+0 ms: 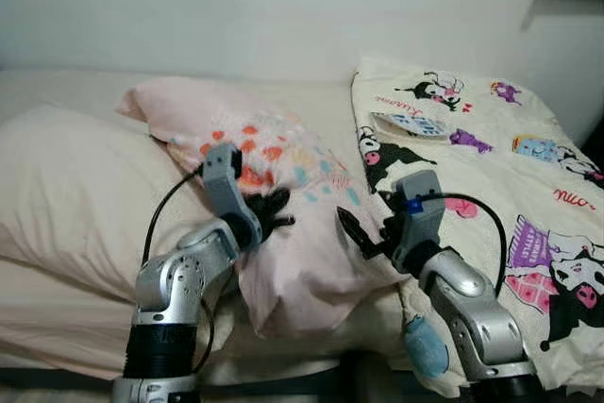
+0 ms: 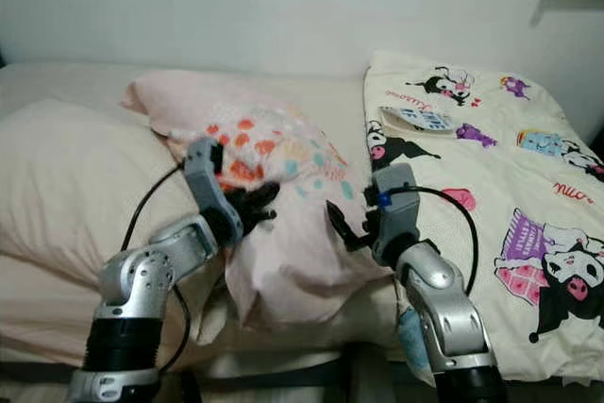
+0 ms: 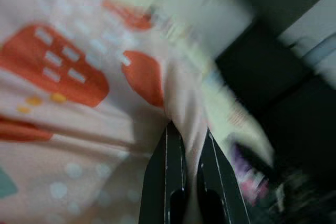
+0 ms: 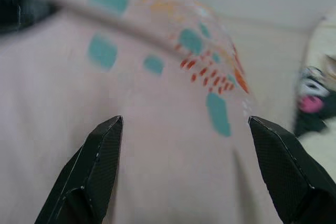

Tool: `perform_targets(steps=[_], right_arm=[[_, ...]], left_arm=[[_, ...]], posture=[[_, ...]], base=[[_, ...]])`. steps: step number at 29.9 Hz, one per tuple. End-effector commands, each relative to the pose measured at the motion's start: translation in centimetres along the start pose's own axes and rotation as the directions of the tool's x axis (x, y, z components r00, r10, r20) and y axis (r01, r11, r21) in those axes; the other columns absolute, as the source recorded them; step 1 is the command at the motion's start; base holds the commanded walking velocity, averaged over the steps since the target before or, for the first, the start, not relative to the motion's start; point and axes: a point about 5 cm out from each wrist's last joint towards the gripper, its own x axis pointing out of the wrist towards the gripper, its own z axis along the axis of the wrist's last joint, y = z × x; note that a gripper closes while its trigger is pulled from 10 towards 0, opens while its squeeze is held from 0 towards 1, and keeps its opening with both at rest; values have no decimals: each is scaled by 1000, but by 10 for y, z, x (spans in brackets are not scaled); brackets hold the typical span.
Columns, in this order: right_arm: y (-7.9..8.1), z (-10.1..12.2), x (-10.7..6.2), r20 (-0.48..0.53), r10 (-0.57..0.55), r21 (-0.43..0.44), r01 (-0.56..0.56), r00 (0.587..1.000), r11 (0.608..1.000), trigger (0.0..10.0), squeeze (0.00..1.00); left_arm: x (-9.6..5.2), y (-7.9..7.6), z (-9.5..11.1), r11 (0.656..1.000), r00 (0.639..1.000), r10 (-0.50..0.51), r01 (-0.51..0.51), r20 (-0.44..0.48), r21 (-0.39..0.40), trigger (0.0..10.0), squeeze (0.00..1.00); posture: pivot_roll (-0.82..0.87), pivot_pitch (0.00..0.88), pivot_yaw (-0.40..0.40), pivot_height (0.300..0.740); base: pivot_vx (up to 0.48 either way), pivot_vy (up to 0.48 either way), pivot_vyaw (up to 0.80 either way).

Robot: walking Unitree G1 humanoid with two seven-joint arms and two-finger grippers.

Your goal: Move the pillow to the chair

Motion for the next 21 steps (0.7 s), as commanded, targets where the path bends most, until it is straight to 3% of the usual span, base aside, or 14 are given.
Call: perform_targets(steps=[1, 2, 3, 6, 7, 8, 9, 13, 21], right_arm=[[0, 6, 2, 17, 6, 16, -6, 1000, 1000, 10000, 0], [0, 6, 2, 17, 6, 16, -6, 1000, 1000, 10000, 0], [2, 11, 4, 40, 18, 19, -18, 999, 1000, 10000, 0], [6, 28, 8, 125, 54, 41, -59, 991, 997, 10000, 0], [6, 28, 8, 125, 54, 41, -59, 991, 997, 10000, 0], [6, 30, 8, 135, 59, 41, -65, 989, 997, 10000, 0], [7, 32, 9, 141, 62, 38, -68, 988, 997, 10000, 0], [6, 36, 10, 164, 48, 26, -53, 985, 998, 10000, 0], [4, 44, 13, 196, 36, 25, -41, 980, 999, 10000, 0]], left_arm=[[0, -16, 22, 995, 987, -98, 96, 128, 18, 0, 0], [0, -16, 22, 995, 987, -98, 96, 128, 18, 0, 0], [-3, -17, 37, 994, 975, -108, 101, 196, 42, 0, 0], [-16, -22, 81, 971, 929, -123, 40, 349, 235, 0, 0], [-16, -22, 81, 971, 929, -123, 40, 349, 235, 0, 0], [-19, -24, 90, 963, 917, -129, 24, 378, 269, 3804, 0], [-22, -27, 97, 955, 906, -138, 16, 399, 296, 10000, 0], [-31, -35, 107, 941, 885, -178, 24, 431, 338, 10000, 0], [-39, -38, 107, 935, 866, -202, 32, 458, 352, 10000, 0]], posture=[[-101, 0, -68, 511], [-101, 0, -68, 511], [-101, 0, -68, 511], [-92, 0, -73, 521], [-92, 0, -73, 521], [-92, 0, -73, 526], [-88, 0, -73, 531], [-79, 0, -76, 546], [-77, 0, -76, 576]], base=[[0, 0, 0], [0, 0, 0], [0, 0, 0], [0, 0, 0], [0, 0, 0], [0, 0, 0], [0, 0, 0], [0, 0, 0], [0, 0, 0]])
